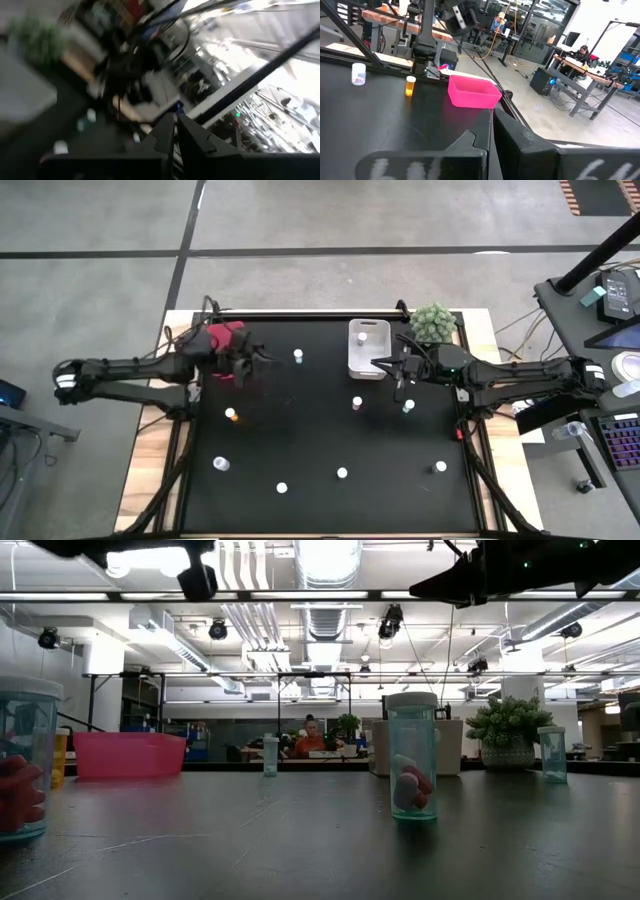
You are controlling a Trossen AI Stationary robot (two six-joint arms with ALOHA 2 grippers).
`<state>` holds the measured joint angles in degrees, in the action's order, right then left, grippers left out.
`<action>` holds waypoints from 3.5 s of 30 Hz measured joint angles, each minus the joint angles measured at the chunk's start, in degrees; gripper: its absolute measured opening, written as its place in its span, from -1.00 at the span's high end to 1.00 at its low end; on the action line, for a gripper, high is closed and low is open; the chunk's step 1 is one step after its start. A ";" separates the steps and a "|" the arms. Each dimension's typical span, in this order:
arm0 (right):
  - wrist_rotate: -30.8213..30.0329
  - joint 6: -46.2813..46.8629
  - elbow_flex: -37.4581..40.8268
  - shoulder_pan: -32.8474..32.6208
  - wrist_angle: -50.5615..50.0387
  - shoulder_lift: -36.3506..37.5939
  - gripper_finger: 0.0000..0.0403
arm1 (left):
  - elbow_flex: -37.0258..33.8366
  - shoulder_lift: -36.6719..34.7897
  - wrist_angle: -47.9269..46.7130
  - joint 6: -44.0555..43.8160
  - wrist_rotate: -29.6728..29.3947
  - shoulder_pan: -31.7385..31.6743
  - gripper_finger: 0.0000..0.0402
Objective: Pick and place medicine bottles into bin by pill shape (circle, oval)
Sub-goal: Put the orange tablet bottle into the red bin
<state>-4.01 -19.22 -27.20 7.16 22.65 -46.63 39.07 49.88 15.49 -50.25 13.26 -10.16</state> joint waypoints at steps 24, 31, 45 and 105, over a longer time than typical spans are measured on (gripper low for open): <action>0.00 -0.48 0.00 0.00 0.37 -0.04 0.94 | 22.12 14.92 -98.53 -40.01 -19.45 27.63 1.00; 0.00 -1.28 -0.23 0.00 0.39 -0.04 0.94 | 19.39 14.55 -97.22 -40.95 -21.32 27.52 1.00; 0.00 -1.88 -0.26 0.00 0.37 -0.04 0.94 | 11.90 14.56 -92.82 -41.12 -21.49 27.43 0.49; -0.04 1.69 -0.11 0.00 -0.35 -0.07 0.94 | 15.46 21.97 -79.33 -19.81 -22.45 15.17 0.49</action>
<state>-4.05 -17.53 -27.31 7.16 22.30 -46.70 54.53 71.85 -63.84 -70.06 -9.19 5.01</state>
